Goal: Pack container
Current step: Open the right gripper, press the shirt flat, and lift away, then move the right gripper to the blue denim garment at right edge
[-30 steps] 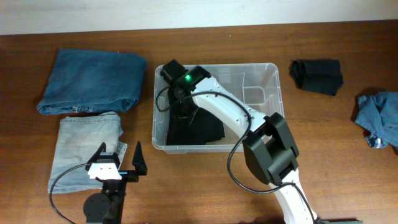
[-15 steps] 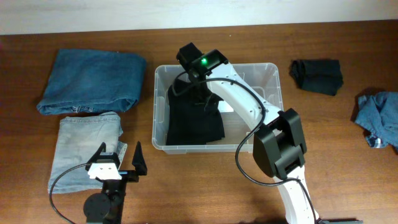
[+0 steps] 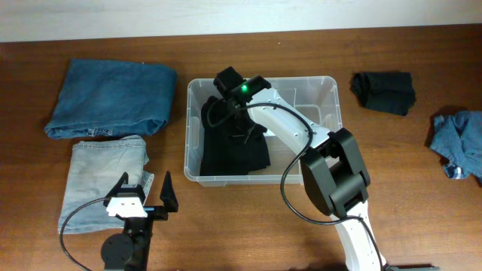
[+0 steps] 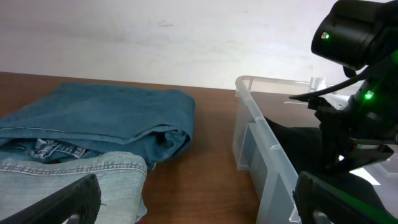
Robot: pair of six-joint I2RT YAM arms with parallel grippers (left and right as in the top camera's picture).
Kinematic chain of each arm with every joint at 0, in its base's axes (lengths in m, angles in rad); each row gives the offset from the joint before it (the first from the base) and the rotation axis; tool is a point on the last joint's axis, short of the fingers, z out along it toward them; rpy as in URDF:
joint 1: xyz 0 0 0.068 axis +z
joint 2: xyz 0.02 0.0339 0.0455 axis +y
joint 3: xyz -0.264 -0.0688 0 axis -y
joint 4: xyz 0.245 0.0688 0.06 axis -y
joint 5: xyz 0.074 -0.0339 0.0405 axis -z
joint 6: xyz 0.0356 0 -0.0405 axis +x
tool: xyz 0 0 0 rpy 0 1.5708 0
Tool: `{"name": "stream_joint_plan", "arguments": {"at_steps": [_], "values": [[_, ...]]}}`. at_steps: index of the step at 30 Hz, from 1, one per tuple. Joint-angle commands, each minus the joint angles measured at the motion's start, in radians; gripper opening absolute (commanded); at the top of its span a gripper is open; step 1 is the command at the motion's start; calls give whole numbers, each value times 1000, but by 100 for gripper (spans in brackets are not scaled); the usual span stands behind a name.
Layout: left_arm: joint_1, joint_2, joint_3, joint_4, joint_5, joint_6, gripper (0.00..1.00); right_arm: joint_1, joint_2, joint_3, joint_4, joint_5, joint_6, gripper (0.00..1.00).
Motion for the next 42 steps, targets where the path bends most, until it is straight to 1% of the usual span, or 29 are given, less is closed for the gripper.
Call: {"name": "stream_joint_plan", "arguments": {"at_steps": [1, 4, 6, 13, 16, 19, 21, 23, 25, 27, 28, 29, 30, 31, 33, 36, 38, 42], "values": [[4, -4, -2, -8, 1, 16, 99, 18, 7, -12, 16, -95, 6, 4], [4, -4, -2, -8, 1, 16, 99, 18, 7, -12, 30, -111, 35, 4], [4, -4, -2, -8, 1, 16, 99, 17, 7, -12, 26, -82, 44, 4], [4, -4, -2, -8, 1, 16, 99, -15, -2, 22, -94, 51, 47, 4], [4, -4, -2, -8, 1, 16, 99, -30, -11, 90, -175, 88, 43, 4], [4, -4, -2, -8, 1, 16, 100, -40, -24, 176, -235, 91, 1, 4], [4, -4, -2, -8, 1, 16, 99, -40, -35, 250, -279, 91, -29, 5], [4, -4, -2, -8, 1, 16, 99, -40, -46, 333, -329, 92, -52, 9], [4, -4, -2, -8, 1, 16, 99, -43, -55, 424, -393, 129, -60, 10], [4, -4, -2, -8, 1, 16, 99, -63, -65, 572, -515, 224, -59, 15], [4, -4, -2, -8, 1, 16, 99, -77, -67, 632, -569, 267, -59, 19], [4, -4, -2, -8, 1, 16, 99, -94, -67, 682, -616, 303, -59, 28], [4, -4, -2, -8, 1, 16, 100, -118, -68, 735, -639, 333, -87, 61], [4, -4, -2, -8, 1, 16, 99, -140, -80, 750, -639, 308, -160, 99], [4, -4, -2, -8, 1, 16, 99, -205, -121, 755, -639, 299, -176, 99], [4, -4, -2, -8, 1, 16, 100, -318, -167, 754, -639, 230, -175, 99], [4, -4, -2, -8, 1, 16, 99, -409, -195, 750, -639, 166, -185, 99], [4, -4, -2, -8, 1, 16, 99, -591, -255, 713, -639, 114, -187, 99]]}}
